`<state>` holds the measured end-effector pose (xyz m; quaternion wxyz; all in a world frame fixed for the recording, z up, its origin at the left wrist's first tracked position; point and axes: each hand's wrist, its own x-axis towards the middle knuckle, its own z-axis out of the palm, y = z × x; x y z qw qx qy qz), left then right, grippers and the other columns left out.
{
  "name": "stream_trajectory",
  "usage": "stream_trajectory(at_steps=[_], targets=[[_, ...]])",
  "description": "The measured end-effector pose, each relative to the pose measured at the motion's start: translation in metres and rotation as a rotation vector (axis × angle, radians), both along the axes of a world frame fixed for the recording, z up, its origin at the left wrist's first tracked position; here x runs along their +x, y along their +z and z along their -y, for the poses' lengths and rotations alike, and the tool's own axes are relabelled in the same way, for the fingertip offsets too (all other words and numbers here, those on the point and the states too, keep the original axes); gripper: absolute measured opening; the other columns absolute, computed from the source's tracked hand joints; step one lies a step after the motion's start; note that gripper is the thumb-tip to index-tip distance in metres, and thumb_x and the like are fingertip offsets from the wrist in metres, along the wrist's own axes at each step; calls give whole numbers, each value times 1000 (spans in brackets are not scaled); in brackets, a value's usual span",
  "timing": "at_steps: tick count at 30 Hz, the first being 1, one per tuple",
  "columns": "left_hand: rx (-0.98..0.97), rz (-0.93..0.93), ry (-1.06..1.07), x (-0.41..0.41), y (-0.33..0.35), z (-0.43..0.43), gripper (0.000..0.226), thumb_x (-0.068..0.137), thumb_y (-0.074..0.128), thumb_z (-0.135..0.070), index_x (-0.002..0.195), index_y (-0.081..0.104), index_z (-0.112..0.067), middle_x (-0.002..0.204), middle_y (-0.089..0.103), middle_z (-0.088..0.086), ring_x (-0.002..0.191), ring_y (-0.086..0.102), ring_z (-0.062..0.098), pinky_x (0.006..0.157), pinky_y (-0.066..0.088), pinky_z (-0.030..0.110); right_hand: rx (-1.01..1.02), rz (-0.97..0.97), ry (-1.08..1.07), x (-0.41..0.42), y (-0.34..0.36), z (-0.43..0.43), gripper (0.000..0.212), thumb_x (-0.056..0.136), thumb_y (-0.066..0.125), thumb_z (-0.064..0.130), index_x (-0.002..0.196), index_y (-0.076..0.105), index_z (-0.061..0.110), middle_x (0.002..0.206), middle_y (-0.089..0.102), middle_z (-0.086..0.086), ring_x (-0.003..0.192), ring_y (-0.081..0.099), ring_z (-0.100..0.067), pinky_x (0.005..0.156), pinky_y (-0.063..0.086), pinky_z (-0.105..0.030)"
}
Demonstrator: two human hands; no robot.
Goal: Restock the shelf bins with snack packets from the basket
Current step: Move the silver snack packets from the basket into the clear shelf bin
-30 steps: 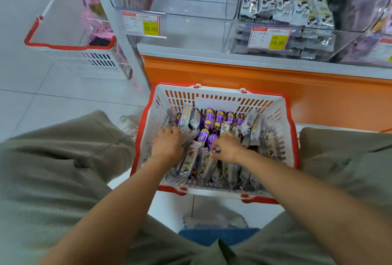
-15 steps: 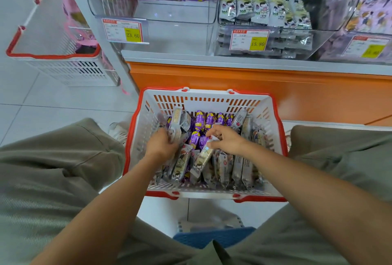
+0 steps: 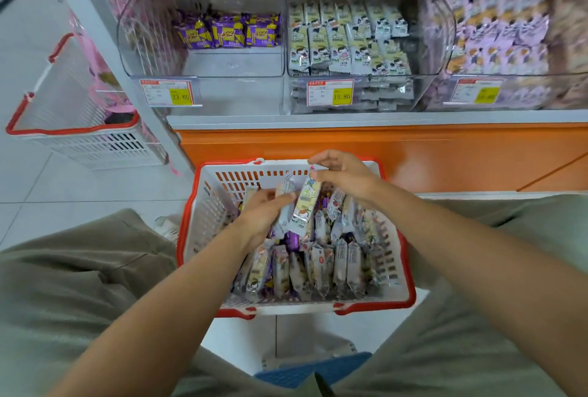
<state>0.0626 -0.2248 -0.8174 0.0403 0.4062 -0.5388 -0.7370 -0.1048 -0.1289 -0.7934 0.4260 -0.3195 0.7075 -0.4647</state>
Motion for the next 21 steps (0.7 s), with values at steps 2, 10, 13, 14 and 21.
stream_trajectory(at_steps=[2,10,13,14,21], targets=[[-31,-8,49,-8,10,-1,26,89,69,-24,103,57,-6,111,61,9,101,59,23,93,49,29,-32,-29,-37,-8,11,-9,21,88,68,9,106,63,19,126,59,1,123,51,-15,92,47,-25],[57,-113,24,-53,88,-12,42,103,40,-37,126,59,-8,119,65,16,100,62,31,87,53,48,-188,-38,-152,-38,75,-24,16,93,62,10,104,65,21,111,66,-7,107,63,-31,93,51,-51],[-13,-198,-34,-67,117,-19,34,100,47,-34,117,63,-10,99,71,11,85,67,25,64,54,32,-256,-89,-187,-45,104,-23,14,93,62,12,102,65,22,114,66,-7,108,62,-27,92,54,-44],[-74,-190,-33,-71,126,-20,27,99,52,-29,113,62,-8,96,71,9,84,65,25,64,51,31,-284,-108,-200,-48,114,-22,14,94,61,11,103,65,21,114,66,-7,107,62,-24,89,54,-38],[-597,-97,102,-106,183,5,20,97,55,-24,78,55,-16,86,59,6,76,51,18,65,39,28,-400,-168,-340,-76,160,-9,10,95,60,13,101,62,21,100,64,1,96,61,-15,87,50,-26]])
